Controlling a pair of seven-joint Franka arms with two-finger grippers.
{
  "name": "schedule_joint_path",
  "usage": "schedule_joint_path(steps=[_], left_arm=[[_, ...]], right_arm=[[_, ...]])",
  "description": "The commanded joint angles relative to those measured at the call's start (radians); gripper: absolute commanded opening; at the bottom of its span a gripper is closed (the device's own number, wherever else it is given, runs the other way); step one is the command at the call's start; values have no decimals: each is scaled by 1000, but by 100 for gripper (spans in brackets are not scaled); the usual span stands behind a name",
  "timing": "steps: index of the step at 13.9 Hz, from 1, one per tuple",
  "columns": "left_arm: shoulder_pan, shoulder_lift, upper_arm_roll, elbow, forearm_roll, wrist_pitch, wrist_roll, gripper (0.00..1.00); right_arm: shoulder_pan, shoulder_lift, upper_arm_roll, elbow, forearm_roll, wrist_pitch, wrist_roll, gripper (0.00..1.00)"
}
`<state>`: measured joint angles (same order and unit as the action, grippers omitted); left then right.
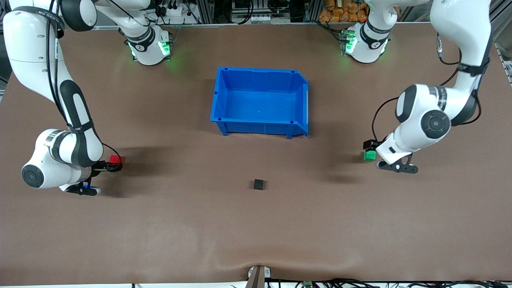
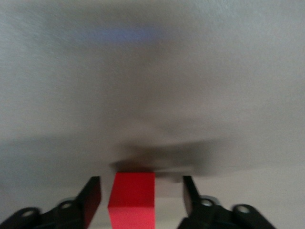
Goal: Attach green and red cubes to black cube
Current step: 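Grasp the red cube with the right gripper while the left gripper grasps the green cube, then carry the red cube and the green cube toward the black cube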
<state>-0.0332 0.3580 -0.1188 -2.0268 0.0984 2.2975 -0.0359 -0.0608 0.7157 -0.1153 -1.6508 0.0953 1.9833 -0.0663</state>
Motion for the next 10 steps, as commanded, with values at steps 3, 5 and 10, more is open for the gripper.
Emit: schedule_joint_path(steps=[3,5,10], left_arm=[[7,102,-1,8,35,117,13,100],[6,122,-1,4,35,116,10,100],[10,157,2,0,35,117,11,100]], right_arm=[[-14,-8,16,9,40,-28,146,0],[-1,-16,19,40,75,-38,202,0],[94,-16,19,183,318,-207,650,0]])
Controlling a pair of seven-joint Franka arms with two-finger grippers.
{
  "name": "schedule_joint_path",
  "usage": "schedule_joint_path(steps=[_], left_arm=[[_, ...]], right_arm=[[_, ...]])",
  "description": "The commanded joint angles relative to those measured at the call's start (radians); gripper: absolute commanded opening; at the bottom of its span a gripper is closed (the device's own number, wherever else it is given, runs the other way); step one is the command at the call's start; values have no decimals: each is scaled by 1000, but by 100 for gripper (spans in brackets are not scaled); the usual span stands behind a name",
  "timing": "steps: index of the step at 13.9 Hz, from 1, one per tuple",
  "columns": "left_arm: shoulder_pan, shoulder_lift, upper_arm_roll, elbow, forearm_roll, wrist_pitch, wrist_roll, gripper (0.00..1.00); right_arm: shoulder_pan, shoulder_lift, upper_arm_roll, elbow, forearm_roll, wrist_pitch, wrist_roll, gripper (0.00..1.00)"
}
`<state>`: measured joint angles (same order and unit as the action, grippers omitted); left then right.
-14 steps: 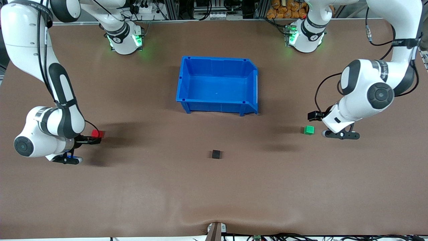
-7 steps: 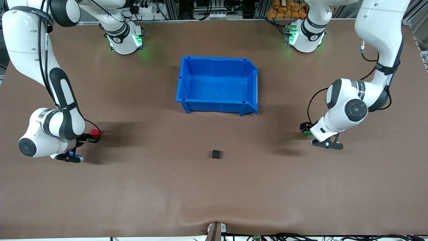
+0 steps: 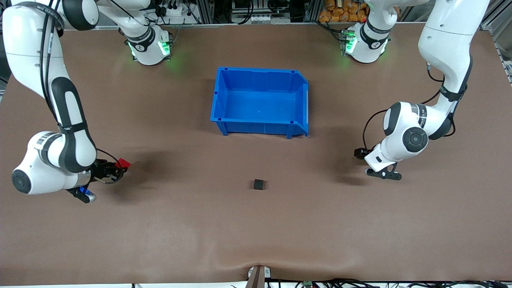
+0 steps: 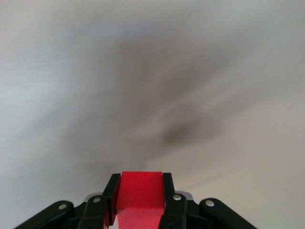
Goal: Attach green and red cubes to black cube
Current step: 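Carry the red cube and the green cube toward the black cube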
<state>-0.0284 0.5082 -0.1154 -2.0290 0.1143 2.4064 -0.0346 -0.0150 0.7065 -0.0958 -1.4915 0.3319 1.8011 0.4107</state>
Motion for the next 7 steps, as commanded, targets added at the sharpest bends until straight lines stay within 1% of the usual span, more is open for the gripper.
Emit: schedule_joint_path(steps=[1,2,3,4,5,6,7], left_arm=[[5,12,-1,7,22,8,10,100],[5,12,-1,7,40,10,10,100],[7,12,-1,7,54,10,10,100],[8,15,-1,7,56,10,10,91],[10,16,-1,7,56,10,10,70],[10,18,-1,7,56,10,9,40],[10,16,-1,7,56,10,2,12]], right_arm=[[91,-7,-1,23,123,-14,265,0],[128,-2,-1,37,169,6,358,0],[159,2,-1,43,205,58,452,0],[194,2,-1,45,232,108,549,0],[229,5,-1,45,254,153,635,0],[263,13,-1,45,277,203,708,0],[303,24,-1,45,288,255,776,0]])
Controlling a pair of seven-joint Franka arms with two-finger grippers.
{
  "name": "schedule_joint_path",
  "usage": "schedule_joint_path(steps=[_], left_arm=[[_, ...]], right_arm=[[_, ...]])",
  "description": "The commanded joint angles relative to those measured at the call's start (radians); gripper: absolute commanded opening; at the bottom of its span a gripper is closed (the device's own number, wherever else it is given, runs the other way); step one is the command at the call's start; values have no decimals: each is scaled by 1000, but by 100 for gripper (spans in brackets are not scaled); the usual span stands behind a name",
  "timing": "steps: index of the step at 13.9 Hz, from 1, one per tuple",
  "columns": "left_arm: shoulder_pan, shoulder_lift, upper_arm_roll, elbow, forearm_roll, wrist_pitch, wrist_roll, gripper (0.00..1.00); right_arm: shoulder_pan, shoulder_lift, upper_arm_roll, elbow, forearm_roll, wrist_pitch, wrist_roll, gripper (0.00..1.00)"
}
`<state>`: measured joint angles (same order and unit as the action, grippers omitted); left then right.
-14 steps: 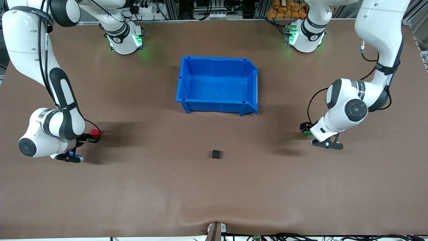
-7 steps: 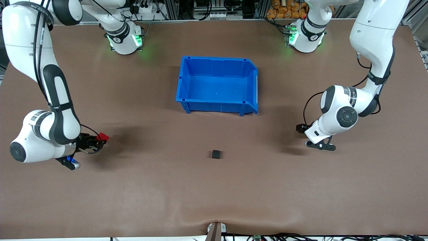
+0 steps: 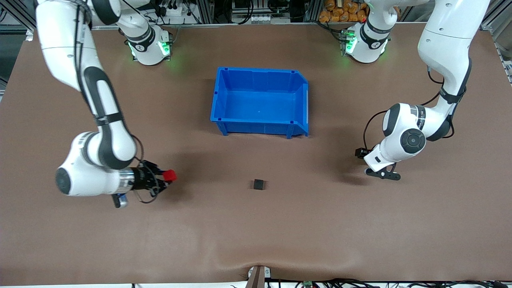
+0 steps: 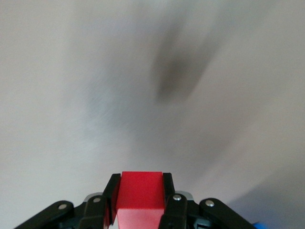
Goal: Attach green and red cubes to black cube
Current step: 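Carry the red cube and the green cube toward the black cube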
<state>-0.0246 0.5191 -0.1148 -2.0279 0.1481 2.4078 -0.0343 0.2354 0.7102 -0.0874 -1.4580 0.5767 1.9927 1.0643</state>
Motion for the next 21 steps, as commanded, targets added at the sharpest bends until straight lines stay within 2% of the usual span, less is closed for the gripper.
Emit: schedule_joint_path(steps=[1,5,9,12,15,20,21], left_arm=[[5,6,-2,6,22,8,-12,0],[3,1,-3,8,22,2,-108,0],[-17,-2,-8,57,13,-9,-312,0],[-83,-1,-13,127,7,-68,-577,0],[-148,33,-13,240,5,-104,-932,0],[-239,150,-13,425,-80,-104,-1411,0],[-257,177,-13,461,-106,-104,-1499,0]], right_arm=[[88,37,-9,13,55,116,193,0],[249,135,-11,70,55,332,443,0],[308,149,-11,85,57,340,542,0],[344,204,-11,155,57,399,624,0],[360,268,-11,225,55,408,641,0],[393,298,-11,228,55,474,643,0],[404,302,-11,225,46,477,642,34]])
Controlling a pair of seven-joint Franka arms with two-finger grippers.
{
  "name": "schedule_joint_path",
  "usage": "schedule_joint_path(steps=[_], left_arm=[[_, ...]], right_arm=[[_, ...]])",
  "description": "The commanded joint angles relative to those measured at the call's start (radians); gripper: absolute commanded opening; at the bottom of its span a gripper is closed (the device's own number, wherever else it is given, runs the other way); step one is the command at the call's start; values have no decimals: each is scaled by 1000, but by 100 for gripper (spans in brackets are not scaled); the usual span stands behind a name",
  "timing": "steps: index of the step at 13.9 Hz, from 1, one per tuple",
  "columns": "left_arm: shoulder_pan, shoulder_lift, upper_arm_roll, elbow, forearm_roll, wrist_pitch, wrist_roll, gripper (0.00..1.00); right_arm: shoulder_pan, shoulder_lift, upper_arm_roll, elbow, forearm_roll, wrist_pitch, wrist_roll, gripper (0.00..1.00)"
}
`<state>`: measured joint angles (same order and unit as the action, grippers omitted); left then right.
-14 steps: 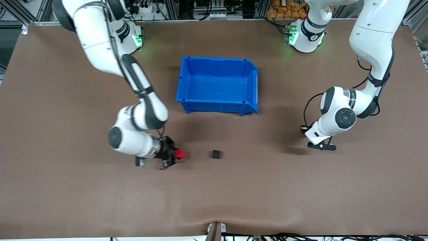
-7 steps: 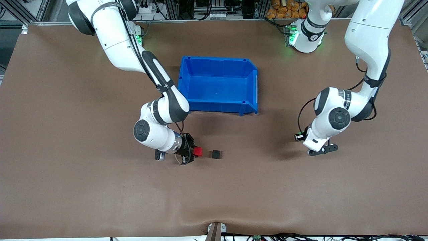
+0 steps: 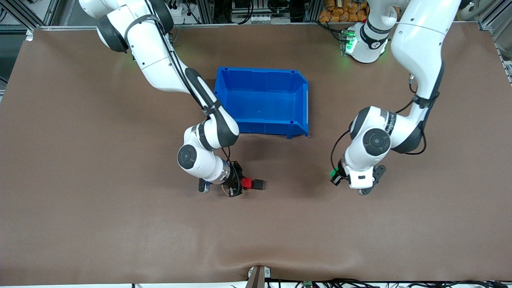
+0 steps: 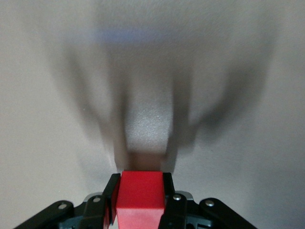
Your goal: Attach green and red cubes to black cube
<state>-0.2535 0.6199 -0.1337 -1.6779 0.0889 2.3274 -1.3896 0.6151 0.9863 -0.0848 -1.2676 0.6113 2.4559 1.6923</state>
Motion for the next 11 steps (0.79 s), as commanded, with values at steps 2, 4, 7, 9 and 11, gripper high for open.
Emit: schedule_joint_path(steps=[2,4,7,9,11], left_arm=[[-70,122,6,167,-67,-22,-260,0],[-93,162,6,222,-67,-22,-354,0],[-127,207,6,271,-69,-13,-448,0],[-148,216,5,276,-70,-5,-479,0],[-173,237,5,299,-92,30,-512,0]], right_arm=[[26,26,-16,31,-10,6,6,100],[5,-10,-23,24,-82,0,-2,100],[-24,-58,-23,22,-201,-15,-23,100],[-86,-116,-27,16,-237,-198,-69,100],[-188,-164,-20,19,-233,-393,-288,100]])
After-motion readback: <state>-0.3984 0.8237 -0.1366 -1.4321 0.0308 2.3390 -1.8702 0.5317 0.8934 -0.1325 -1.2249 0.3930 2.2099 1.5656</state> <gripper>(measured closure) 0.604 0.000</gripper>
